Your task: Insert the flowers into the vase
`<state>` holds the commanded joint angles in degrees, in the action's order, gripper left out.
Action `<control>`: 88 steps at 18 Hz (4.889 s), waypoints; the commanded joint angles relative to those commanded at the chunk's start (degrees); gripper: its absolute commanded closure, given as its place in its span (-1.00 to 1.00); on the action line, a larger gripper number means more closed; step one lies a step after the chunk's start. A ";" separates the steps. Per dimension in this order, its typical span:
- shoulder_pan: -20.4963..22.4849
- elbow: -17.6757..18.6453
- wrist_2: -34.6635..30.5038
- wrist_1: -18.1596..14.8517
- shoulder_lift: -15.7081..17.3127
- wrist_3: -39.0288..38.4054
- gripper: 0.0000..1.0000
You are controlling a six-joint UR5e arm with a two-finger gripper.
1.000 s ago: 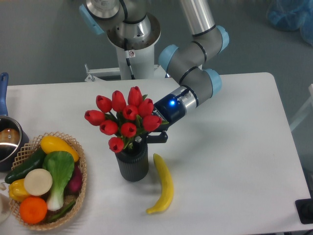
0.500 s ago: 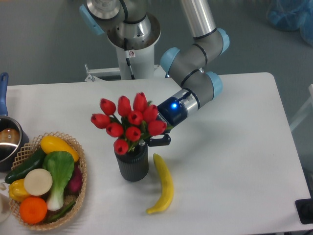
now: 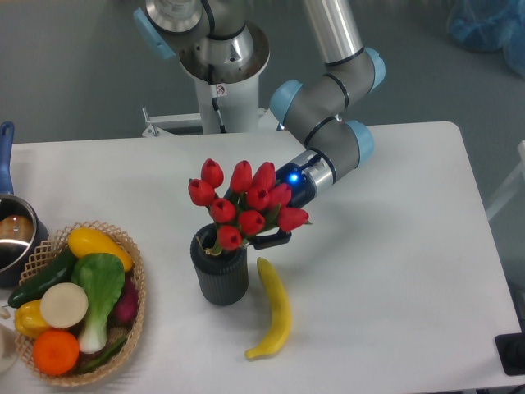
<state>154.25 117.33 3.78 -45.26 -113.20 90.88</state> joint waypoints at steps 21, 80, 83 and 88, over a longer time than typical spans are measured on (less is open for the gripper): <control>0.35 0.44 -6.59 -0.17 3.43 2.55 -1.00; 31.20 -30.23 -84.38 -34.98 18.11 15.82 -1.00; 31.20 -30.23 -84.20 -34.89 18.11 15.82 -1.00; 31.11 -30.41 -83.94 -34.98 18.11 15.74 -1.00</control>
<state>185.36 86.92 -80.16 -80.24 -95.10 106.61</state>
